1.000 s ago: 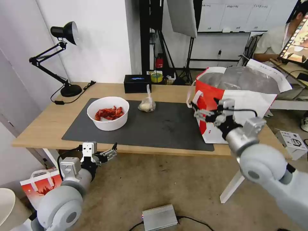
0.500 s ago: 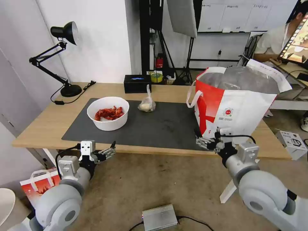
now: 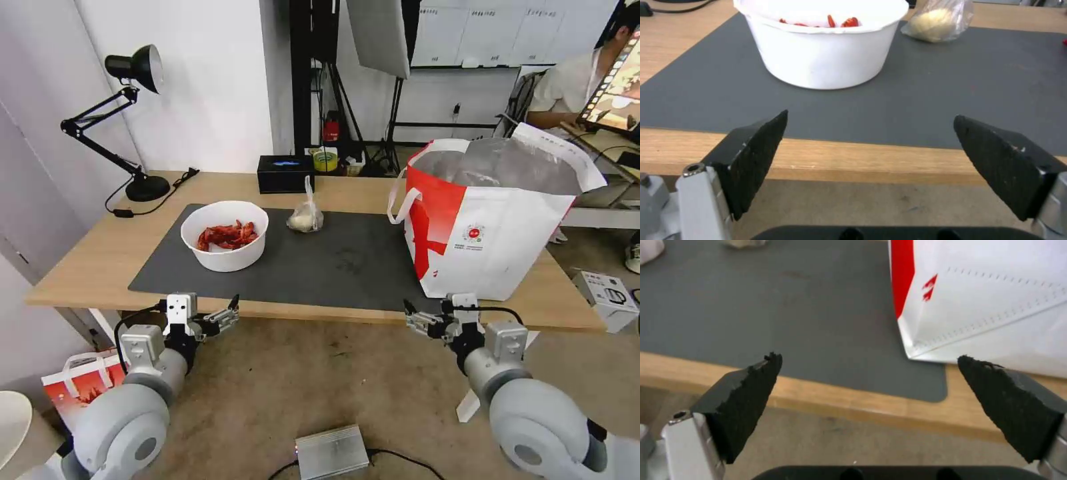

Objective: Pick up the trash from the table and place it into the takeout bag.

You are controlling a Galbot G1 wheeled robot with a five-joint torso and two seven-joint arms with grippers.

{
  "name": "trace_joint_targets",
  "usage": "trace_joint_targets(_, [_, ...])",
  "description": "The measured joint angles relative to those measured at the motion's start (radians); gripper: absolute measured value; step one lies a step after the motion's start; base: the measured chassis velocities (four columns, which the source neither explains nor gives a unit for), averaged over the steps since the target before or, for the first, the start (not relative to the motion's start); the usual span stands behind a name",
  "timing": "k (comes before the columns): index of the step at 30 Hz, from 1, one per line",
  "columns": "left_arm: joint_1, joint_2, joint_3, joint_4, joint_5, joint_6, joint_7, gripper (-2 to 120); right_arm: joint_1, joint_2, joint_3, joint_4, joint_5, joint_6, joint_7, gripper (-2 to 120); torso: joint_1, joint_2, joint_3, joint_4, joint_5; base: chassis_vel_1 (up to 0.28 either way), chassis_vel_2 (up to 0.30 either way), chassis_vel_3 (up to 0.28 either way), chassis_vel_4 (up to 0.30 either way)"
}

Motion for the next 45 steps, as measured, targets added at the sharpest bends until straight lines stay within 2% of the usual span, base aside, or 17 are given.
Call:
trace_joint_targets(13, [0.002,-0.002,0.001,-0.002,0.001,0.0,0.0,100,-0.013,-0.015,0.004,-0.013,-0.024,0.018,-0.065,100,0.0,0.0,0.0,0.0,0.0,0.0,0.0,0.0,0.0])
trace_joint_targets(34, [0.003,-0.005,-0.001,0.001,0.002,0.0,-0.003,100,0.001,-0.015,-0.012,-0.019,0.002,0.021,-0.09,100,0.0,0.0,0.0,-0.0001,0.0,0.0,0.0,0.0,0.0])
trace_joint_targets(37, [-0.004,-0.005,0.004,0.004,0.002,0.0,-0.003,100,0.058,-0.013,-0.02,-0.038,0.045,0.063,-0.183,100,0.0,0.0,0.0,0.0,0.0,0.0,0.0,0.0,0.0])
trace_joint_targets(41, [-0.005,-0.004,0.006,0.005,0.001,0.0,-0.003,100,0.102,-0.015,-0.033,-0.06,0.051,0.087,-0.24,100,0.0,0.0,0.0,-0.0001,0.0,0.0,0.0,0.0,0.0])
trace_joint_targets(43, [-0.004,-0.004,0.006,0.006,0.002,0.0,-0.003,100,0.197,-0.014,-0.085,-0.094,0.052,0.103,-0.291,100,0.0,0.0,0.0,-0.0001,0.0,0.0,0.0,0.0,0.0])
trace_joint_targets(44, [-0.004,-0.004,0.006,0.006,0.002,0.0,-0.003,100,0.197,-0.014,-0.085,-0.094,0.052,0.103,-0.291,100,0.0,0.0,0.0,-0.0001,0.0,0.0,0.0,0.0,0.0])
trace_joint_targets(45, [-0.003,-0.004,0.006,0.007,0.003,0.0,-0.003,100,0.277,-0.006,-0.137,-0.128,0.048,0.105,-0.309,100,0.0,0.0,0.0,0.0001,-0.0001,0.0,0.0,0.0,0.0])
